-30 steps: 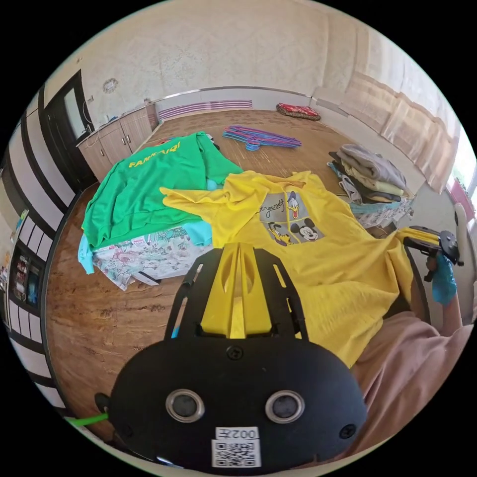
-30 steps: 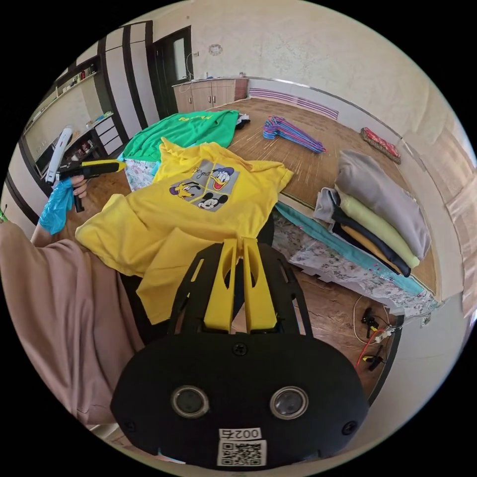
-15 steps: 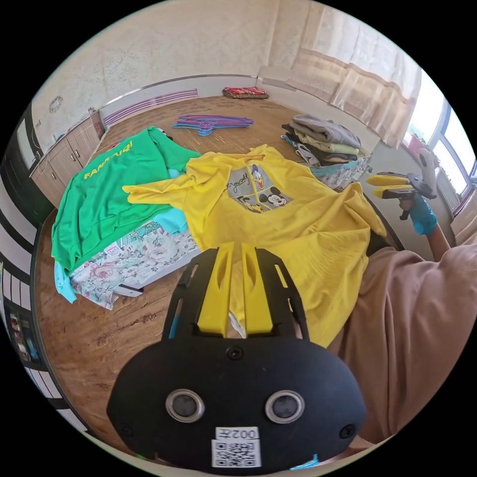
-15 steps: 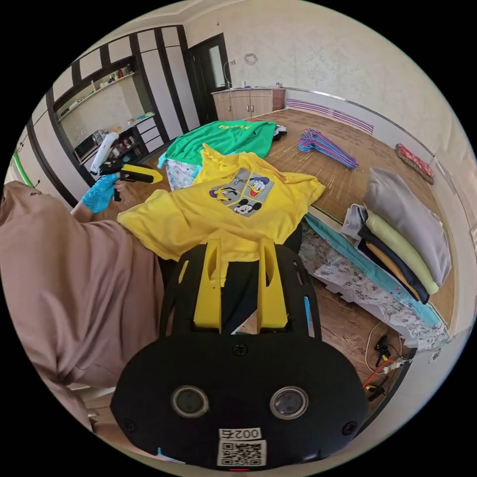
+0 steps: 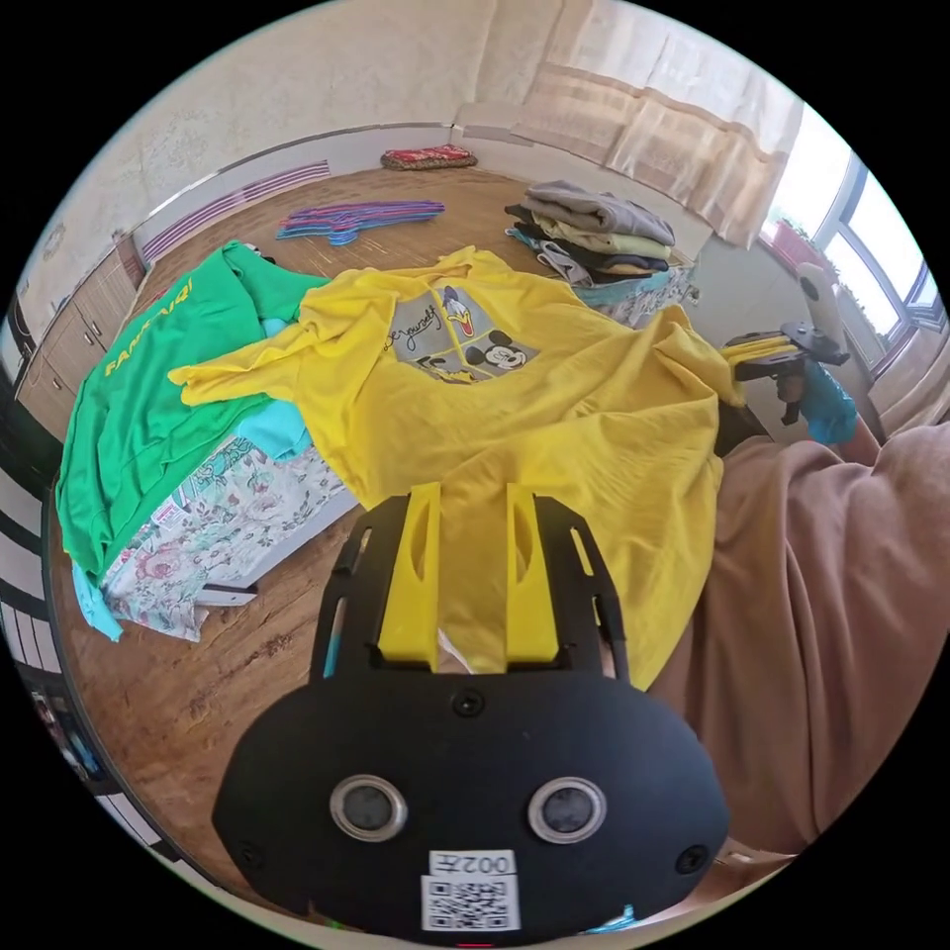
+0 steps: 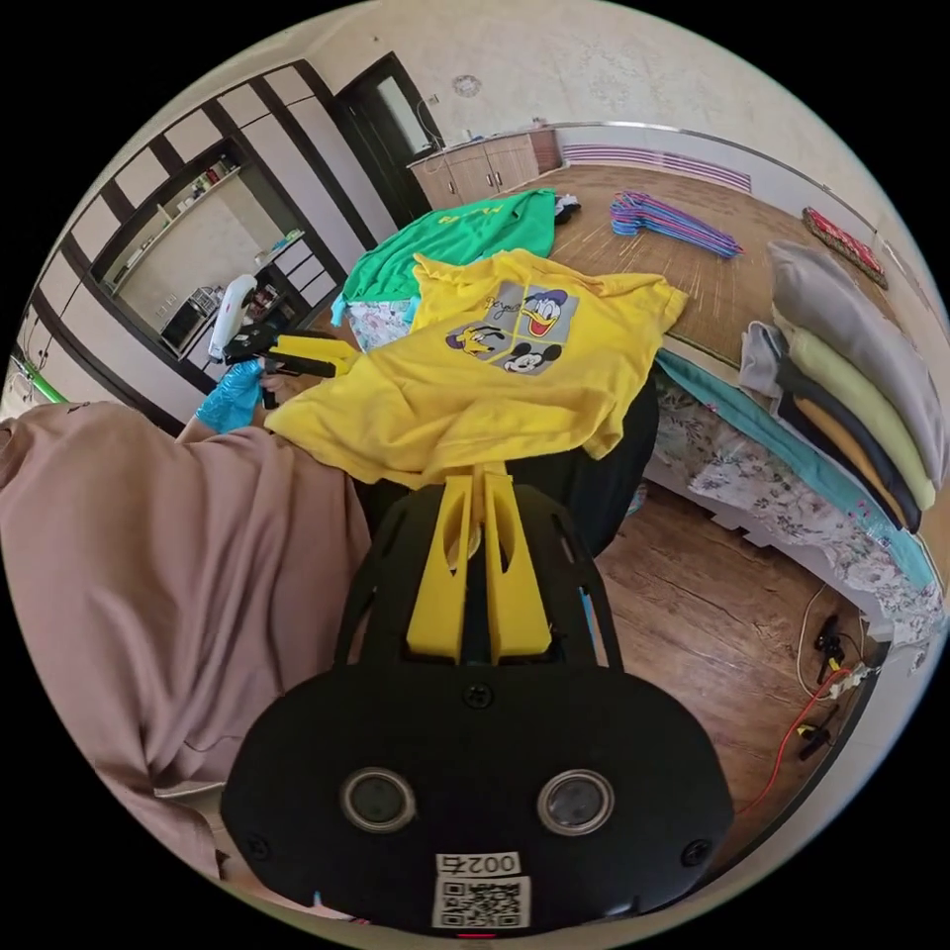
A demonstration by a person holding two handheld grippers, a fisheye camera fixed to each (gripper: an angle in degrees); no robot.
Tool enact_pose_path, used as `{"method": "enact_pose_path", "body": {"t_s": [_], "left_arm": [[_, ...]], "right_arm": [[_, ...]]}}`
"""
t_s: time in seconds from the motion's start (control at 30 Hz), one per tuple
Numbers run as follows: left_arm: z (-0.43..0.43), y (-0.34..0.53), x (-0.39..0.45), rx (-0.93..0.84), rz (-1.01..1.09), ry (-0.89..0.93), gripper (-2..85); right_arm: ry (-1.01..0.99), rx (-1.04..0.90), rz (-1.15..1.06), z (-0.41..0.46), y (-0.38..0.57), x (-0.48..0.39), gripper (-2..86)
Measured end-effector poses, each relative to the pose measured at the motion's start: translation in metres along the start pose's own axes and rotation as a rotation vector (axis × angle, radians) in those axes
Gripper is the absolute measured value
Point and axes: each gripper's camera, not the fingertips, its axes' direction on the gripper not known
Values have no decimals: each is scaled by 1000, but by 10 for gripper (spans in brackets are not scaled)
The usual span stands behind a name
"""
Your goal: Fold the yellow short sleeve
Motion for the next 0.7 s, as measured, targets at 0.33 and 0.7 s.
{"method": "enact_pose_path", "body": {"t_s": [0.33, 0.7], "left_arm": [[-18, 2, -11, 19, 99, 75, -8], [-35, 4, 1, -117, 293, 116, -12]], "right_arm": [[-135, 63, -304, -102, 20, -12, -4], [-85, -364, -203, -28, 19, 8, 5]]}}
